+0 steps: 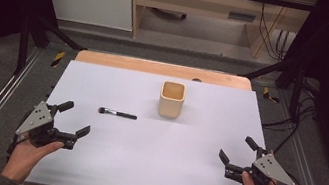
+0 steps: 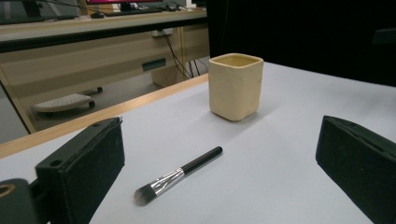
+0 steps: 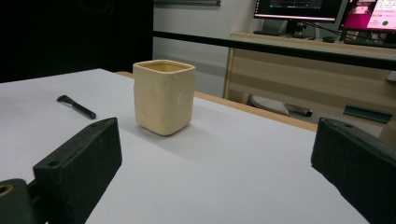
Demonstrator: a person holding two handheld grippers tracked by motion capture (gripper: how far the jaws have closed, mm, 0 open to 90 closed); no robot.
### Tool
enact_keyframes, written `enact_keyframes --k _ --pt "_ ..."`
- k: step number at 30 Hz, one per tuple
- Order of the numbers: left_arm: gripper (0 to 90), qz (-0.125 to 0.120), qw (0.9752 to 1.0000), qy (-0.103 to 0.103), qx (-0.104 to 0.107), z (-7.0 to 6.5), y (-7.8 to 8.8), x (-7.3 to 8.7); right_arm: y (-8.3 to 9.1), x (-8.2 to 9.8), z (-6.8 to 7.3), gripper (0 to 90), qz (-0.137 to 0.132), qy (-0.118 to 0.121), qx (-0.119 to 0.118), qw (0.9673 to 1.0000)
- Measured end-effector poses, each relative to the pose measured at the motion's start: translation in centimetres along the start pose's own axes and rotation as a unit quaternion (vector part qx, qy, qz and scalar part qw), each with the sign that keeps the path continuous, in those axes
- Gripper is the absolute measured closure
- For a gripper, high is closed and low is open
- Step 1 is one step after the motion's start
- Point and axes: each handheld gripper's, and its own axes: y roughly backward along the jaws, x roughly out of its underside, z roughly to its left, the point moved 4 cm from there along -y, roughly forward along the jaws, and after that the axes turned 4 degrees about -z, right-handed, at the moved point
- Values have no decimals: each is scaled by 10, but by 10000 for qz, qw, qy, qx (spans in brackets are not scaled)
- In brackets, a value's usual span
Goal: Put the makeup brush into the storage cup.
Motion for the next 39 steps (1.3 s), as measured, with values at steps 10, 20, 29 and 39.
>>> enact_keyframes --k 10,20,29,39 --pt "20 686 9963 -453 247 -10 -18 -15 1 0 0 20 -12 -80 -16 10000" --pt "24 1288 9859 -978 426 -7 -51 -32 4 -3 -2 18 -168 -222 -19 9996" --pt "23 1734 9739 -1332 604 3 -86 -33 4 -4 -1 18 -171 -219 -60 9996" --pt "25 2049 9607 -1695 800 12 -111 -35 2 -4 1 16 -166 -217 -112 9996"
